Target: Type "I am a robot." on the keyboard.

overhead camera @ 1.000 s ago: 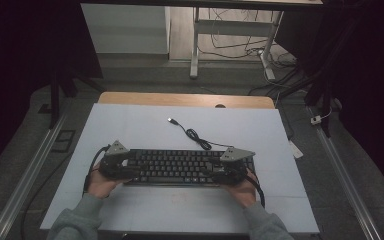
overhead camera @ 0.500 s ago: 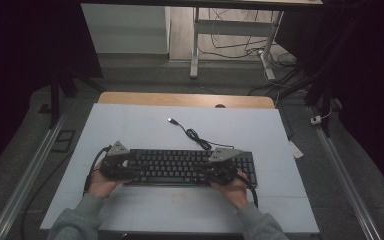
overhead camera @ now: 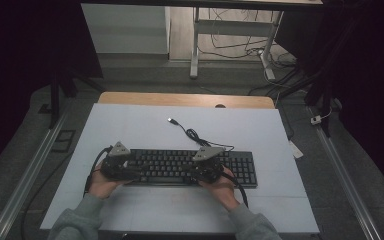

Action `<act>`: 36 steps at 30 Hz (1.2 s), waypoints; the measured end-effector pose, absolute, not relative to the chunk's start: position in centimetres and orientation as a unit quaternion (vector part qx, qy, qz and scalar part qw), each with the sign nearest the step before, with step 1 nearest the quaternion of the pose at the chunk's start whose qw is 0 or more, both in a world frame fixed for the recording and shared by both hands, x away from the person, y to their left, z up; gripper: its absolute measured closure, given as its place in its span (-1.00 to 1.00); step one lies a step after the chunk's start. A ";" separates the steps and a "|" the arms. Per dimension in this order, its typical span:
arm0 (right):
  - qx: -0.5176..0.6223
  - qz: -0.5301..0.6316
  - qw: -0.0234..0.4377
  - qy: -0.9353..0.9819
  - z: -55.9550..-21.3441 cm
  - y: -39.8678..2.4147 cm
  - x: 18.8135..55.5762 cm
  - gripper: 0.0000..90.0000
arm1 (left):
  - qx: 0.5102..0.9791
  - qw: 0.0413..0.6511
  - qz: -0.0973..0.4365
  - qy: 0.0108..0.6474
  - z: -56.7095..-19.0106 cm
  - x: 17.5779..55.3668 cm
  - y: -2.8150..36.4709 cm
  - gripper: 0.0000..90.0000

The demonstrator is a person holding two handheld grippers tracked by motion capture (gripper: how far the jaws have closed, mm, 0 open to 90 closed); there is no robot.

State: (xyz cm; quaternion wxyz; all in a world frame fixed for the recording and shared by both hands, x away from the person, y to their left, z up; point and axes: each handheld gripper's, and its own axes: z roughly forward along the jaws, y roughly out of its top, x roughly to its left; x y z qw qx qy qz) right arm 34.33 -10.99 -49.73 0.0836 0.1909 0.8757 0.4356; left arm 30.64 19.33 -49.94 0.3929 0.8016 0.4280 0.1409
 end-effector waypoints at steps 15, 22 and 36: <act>0.186 0.403 0.079 0.893 -51.1 -8.4 34.8 0.99 | 0.805 0.389 0.142 0.425 -50.1 30.6 19.3 -0.32; 0.182 0.398 0.076 0.896 -51.5 -8.0 34.8 0.99 | 0.806 0.387 0.142 0.424 -50.1 30.6 19.3 -0.32; 0.175 0.383 0.088 0.903 -51.8 -7.7 34.6 0.99 | 0.809 0.384 0.142 0.421 -50.2 30.6 19.2 -0.32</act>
